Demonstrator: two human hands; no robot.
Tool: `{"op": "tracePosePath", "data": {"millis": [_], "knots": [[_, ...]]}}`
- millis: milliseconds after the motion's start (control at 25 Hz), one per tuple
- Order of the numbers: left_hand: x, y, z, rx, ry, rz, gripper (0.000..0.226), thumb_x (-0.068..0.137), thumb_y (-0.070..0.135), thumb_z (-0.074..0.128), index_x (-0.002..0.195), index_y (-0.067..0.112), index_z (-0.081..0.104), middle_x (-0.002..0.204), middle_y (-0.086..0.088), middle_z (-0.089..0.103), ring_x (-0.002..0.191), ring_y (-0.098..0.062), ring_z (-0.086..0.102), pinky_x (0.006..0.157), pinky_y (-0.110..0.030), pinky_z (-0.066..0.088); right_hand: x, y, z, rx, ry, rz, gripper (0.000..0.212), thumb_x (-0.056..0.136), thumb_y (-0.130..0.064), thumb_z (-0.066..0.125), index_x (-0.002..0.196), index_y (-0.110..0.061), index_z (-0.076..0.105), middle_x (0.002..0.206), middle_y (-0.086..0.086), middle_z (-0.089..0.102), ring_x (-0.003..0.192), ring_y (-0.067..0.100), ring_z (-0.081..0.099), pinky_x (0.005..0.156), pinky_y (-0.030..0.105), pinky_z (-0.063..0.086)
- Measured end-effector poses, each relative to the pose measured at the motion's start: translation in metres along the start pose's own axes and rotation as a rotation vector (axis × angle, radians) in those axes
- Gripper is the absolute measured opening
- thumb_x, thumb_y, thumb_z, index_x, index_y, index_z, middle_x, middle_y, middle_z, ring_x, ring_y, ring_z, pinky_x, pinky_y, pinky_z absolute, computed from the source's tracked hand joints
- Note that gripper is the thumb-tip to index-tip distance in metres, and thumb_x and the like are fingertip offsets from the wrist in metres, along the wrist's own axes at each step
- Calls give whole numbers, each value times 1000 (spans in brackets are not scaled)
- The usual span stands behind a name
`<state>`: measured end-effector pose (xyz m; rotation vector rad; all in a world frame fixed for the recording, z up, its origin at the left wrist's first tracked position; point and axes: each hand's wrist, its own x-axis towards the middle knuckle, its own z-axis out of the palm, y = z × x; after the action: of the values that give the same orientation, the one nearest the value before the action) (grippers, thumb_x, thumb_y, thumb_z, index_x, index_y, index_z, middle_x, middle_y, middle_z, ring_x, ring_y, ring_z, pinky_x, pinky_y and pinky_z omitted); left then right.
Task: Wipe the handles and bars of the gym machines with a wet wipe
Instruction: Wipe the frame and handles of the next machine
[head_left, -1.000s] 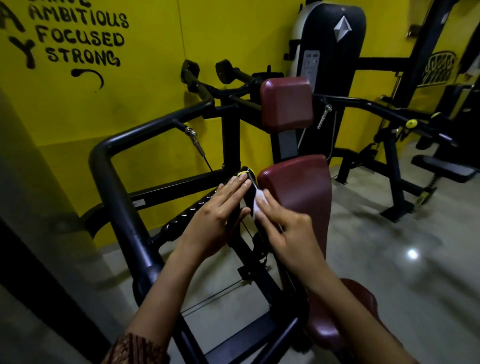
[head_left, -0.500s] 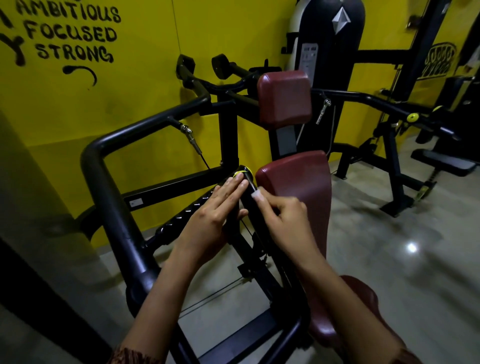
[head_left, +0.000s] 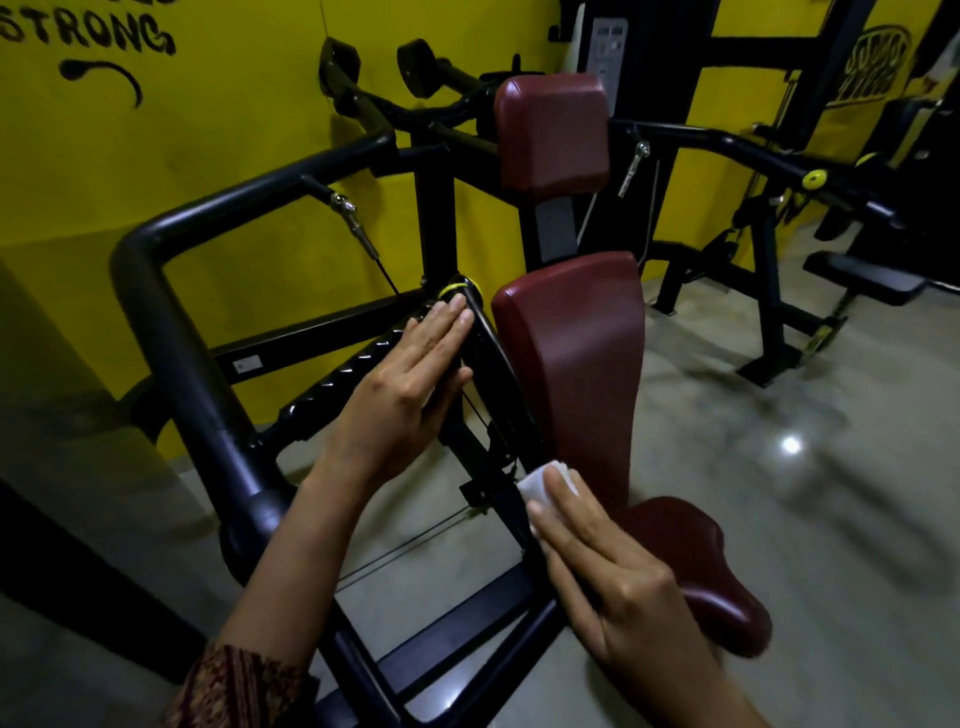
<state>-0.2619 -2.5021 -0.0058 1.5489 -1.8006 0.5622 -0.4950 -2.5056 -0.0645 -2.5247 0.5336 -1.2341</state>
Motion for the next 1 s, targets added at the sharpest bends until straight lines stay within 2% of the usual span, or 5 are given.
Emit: {"op": "tracePosePath", "data": {"millis": [320,600,760,840,1000], "knots": [[-11,6,-2,-12,-14,14,48,94,25,44,135,0,41,144,-14,36,134,-23,34,113,-30,23,11,-2,4,-63,-75,20,37,95,-17,43,127,0,53,145,5,39,141,20,24,114,25,24],[-62,43,-12,-95,-159,-75,51,96,37,38,136,5,43,146,-10,34,135,-21,32,114,-30,22,-36,-41,10,-254,-149,-97,28,93,-16,46,101,0,67,107,13,65,118,24,51,112,41,27],[-107,77,-27,-36,-157,-176,48,93,33,43,132,6,49,142,-10,41,132,-19,37,111,-33,27,-35,-25,-4,-170,-111,6,36,96,-14,39,120,5,57,139,17,45,137,25,33,115,38,22],[-128,91,-34,-43,-123,-254,46,92,32,44,126,3,54,136,-12,48,127,-17,41,111,-30,26,-39,-40,5,-201,-102,62,39,96,-14,36,125,7,53,140,18,43,138,27,28,115,42,21],[-168,117,-44,53,-51,-441,47,96,34,38,123,-1,55,128,-14,55,127,-19,40,111,-29,25,-56,-69,26,-218,-224,-232,33,94,-16,40,108,1,64,114,18,64,120,30,51,110,40,28]]}}
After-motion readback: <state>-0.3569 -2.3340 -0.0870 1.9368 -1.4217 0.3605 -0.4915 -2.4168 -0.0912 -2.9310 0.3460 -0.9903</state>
